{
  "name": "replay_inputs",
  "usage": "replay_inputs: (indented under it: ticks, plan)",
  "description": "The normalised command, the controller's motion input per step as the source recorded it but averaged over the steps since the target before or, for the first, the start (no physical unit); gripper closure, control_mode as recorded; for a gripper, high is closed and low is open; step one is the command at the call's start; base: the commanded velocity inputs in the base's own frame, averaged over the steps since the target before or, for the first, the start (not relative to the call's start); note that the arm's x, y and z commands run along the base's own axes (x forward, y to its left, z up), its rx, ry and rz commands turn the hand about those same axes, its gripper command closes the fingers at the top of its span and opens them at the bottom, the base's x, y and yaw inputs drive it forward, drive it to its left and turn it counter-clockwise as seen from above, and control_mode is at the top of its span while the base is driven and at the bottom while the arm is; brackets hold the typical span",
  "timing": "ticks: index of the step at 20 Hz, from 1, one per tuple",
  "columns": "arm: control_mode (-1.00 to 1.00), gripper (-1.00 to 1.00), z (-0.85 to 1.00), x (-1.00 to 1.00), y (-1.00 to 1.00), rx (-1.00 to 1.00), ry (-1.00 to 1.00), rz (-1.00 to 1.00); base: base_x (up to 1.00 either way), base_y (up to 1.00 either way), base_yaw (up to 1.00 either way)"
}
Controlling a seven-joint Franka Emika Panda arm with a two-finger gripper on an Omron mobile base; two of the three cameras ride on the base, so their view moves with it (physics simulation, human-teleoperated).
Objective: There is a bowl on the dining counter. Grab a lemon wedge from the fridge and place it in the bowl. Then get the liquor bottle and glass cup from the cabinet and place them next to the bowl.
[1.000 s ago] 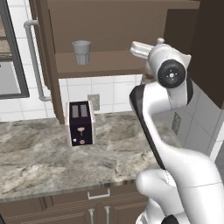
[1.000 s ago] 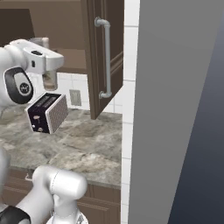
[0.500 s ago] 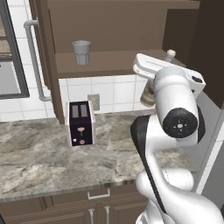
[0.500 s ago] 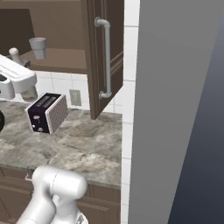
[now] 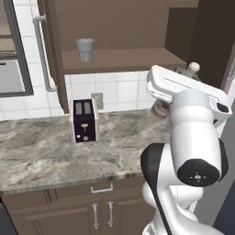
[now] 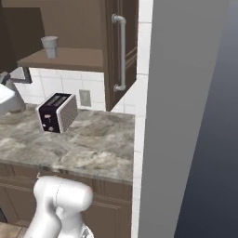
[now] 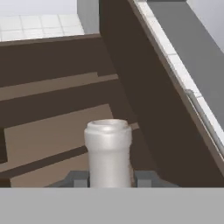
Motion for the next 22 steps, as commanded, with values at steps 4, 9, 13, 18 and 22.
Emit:
replay_inputs:
  ticks: [4,9,13,18,22]
  plan:
    - [1.00,1.00,0.00,0.00,0.00,0.00,0.00,0.00,-0.84,0.58,0.03]
    - [1.00,1.00,0.00,0.00,0.00,0.00,0.00,0.00,-0.37,0.77,0.32]
    - [1.00,1.00,0.00,0.00,0.00,0.00,0.00,0.00,-0.03,0.76,0.54]
    - [1.00,1.00,0.00,0.00,0.00,0.00,0.00,0.00,0.00,0.72,0.62]
    - [1.00,1.00,0.00,0.00,0.00,0.00,0.00,0.00,0.01,0.69,0.65]
